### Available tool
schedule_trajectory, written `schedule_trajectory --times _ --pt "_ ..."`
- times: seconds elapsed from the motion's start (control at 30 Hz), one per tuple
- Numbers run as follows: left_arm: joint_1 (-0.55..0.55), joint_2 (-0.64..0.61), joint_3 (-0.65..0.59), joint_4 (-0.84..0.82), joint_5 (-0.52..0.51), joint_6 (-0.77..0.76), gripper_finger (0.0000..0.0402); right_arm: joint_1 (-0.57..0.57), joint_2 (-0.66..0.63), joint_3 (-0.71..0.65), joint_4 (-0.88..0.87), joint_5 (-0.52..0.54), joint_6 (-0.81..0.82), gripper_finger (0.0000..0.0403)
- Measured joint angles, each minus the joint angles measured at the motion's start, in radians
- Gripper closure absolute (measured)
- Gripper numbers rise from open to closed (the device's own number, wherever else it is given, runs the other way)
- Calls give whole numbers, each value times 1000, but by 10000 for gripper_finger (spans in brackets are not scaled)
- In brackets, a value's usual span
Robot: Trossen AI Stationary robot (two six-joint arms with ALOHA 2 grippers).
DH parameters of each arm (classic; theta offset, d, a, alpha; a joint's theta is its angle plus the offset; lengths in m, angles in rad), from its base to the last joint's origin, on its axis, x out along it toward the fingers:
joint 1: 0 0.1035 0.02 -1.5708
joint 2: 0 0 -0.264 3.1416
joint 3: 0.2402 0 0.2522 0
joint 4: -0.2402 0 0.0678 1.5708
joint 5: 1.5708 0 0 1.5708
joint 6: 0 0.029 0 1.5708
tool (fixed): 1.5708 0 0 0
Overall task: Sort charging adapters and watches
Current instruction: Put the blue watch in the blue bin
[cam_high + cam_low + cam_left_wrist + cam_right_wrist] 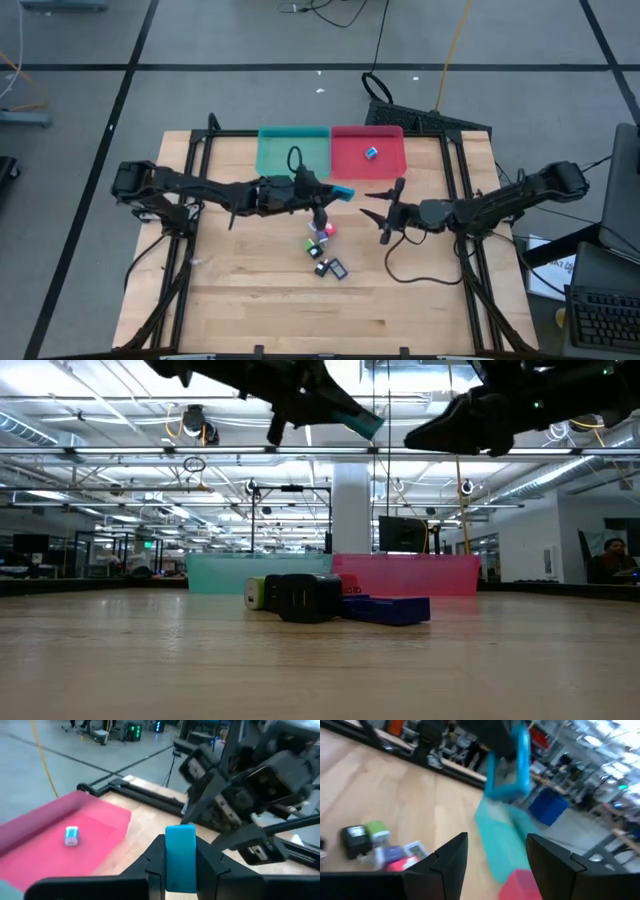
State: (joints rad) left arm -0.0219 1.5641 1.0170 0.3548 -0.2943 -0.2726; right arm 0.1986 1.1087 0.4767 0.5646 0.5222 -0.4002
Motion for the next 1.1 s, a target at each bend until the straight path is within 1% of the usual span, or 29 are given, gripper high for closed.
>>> schedule_trajectory --times 0.07,0.13,0.23,0.3,0.4,0.6,0.7,0.8,0.93,1.1 --pt "0 -31 -18 -2 -4 18 345 0 -47 -1 -63 -5 37 215" --pt "1 -59 -45 12 -35 18 343 0 -98 -1 -105 -5 69 219" --pt "1 -103 -117 35 -102 18 332 0 -164 -1 -197 -8 118 225" --pt "1 -139 -180 61 -133 18 332 0 -210 -1 -257 -37 150 229" --pt "7 -194 -272 140 -154 26 344 -3 -270 -7 -312 -104 183 234" --pt "26 -303 -480 324 -163 99 341 -20 -403 -89 -281 -202 215 240" --pt "47 -345 -575 415 -178 106 333 -45 -473 -125 -277 -237 257 243" --pt "78 -382 -657 477 -189 107 340 -71 -529 -155 -278 -265 295 245" --pt "126 -408 -729 492 -177 111 345 -117 -582 -199 -279 -375 347 246" --pt "184 -414 -769 541 -153 112 342 -182 -636 -245 -277 -484 402 246"
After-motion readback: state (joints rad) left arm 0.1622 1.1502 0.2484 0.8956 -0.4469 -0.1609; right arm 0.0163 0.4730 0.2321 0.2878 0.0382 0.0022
